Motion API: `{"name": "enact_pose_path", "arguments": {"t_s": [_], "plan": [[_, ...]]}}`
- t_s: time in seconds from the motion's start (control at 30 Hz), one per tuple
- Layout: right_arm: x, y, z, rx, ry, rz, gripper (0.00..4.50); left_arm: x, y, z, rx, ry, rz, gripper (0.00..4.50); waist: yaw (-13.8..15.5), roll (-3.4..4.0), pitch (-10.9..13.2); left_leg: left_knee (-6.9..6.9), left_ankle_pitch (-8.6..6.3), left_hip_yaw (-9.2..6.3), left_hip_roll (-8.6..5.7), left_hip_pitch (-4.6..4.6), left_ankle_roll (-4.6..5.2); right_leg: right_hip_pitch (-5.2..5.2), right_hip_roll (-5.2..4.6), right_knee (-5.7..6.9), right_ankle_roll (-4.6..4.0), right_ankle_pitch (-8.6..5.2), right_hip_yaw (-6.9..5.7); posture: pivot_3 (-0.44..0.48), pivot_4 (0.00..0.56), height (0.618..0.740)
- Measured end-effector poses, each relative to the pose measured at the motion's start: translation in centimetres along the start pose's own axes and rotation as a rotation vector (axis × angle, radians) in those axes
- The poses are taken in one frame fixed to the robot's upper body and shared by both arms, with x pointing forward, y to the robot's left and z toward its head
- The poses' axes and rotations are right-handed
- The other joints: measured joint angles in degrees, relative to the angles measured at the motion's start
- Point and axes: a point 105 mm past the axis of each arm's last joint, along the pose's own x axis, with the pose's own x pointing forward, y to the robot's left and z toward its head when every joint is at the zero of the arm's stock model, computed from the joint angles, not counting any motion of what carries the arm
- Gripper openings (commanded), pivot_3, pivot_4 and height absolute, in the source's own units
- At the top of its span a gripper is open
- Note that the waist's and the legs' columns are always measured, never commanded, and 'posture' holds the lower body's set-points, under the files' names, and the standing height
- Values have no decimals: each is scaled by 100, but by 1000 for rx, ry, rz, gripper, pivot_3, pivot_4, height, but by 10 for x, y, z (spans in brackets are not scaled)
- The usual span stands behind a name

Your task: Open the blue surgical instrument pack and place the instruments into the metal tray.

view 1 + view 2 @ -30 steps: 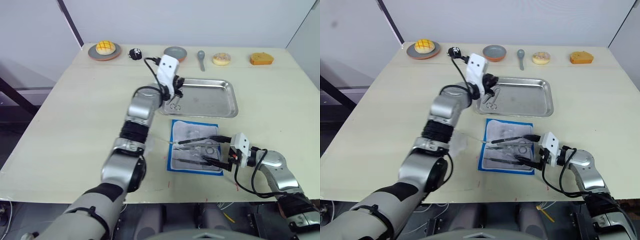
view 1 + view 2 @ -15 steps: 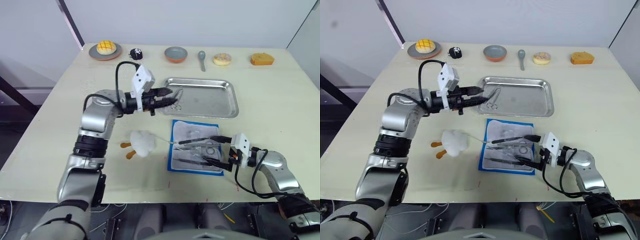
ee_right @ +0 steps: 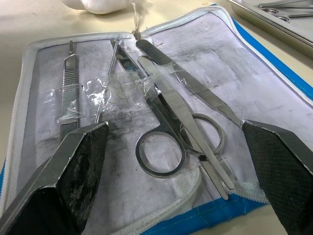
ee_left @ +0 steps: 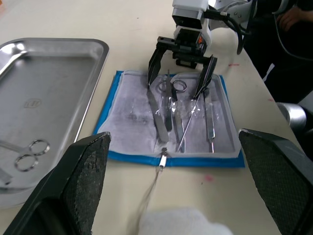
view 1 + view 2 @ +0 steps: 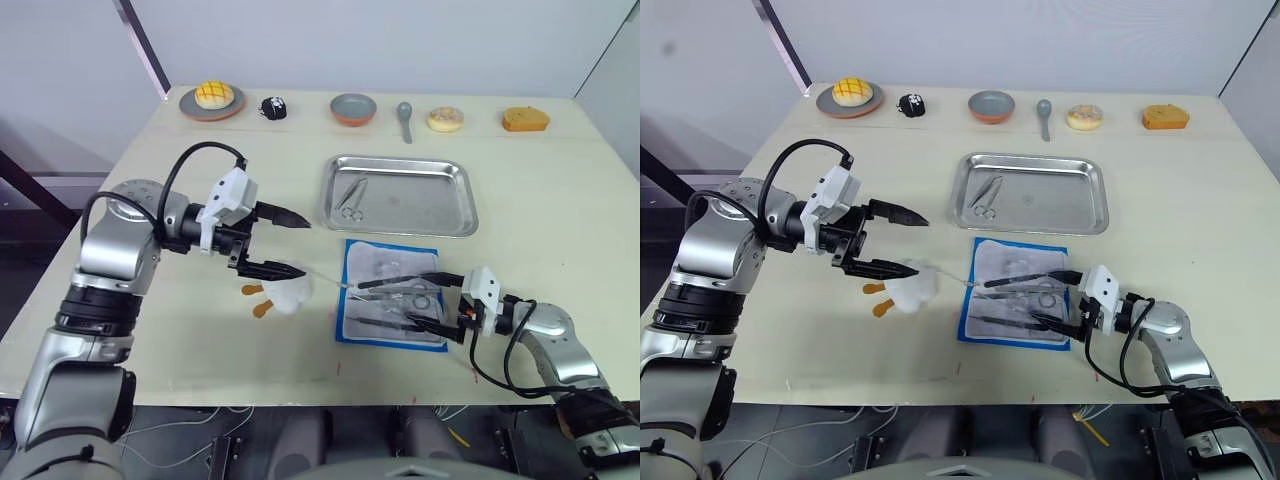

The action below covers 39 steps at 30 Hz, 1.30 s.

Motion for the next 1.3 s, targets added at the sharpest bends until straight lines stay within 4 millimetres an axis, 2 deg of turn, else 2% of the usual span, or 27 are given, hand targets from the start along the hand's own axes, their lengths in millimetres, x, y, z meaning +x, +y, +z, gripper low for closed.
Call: {"name": "enact_pose_path", "arguments": {"t_s": [0.23,0.4,0.63,0.67,0.8,0.87,1.03,1.3], "plan": [[0,0,0,0,0,0,4500,7,3,-5,32,38,-13,4430,3,0,0,1,0,0,-1,0,1,0,3,0,0,0,0,0,150,740],[0,1,0,0,-1,0,4500,42,16,-3,99,23,7,4430,8,-2,-1,2,0,1,-3,0,1,1,4,0,0,0,2,0,150,740],[0,0,0,-1,-2,-5,4500,78,29,-23,75,22,70,4430,8,-2,-1,2,0,0,-3,-2,1,0,6,0,1,0,1,0,150,740],[0,0,1,-1,-3,-5,4500,87,28,-25,78,28,63,4430,7,-2,-1,2,0,0,-3,-2,1,0,6,1,0,0,1,0,150,740],[0,0,0,0,-2,-8,4500,99,28,-30,71,18,71,4430,9,-2,-4,3,0,0,-3,-1,1,1,5,0,1,0,2,0,150,740],[0,0,0,-1,-3,-8,4500,112,22,-42,50,29,50,4430,9,-2,-4,2,0,0,-3,-1,1,0,6,1,1,0,1,0,150,740],[0,0,0,0,-3,-11,4500,118,23,-58,37,65,68,4430,10,-2,-4,2,0,-1,-3,-1,1,0,6,1,0,0,1,0,150,740],[1,1,1,0,-6,-15,4500,129,28,-59,50,61,83,4430,9,-2,-4,2,0,0,-4,-2,1,0,7,1,1,0,1,0,150,740]]}}
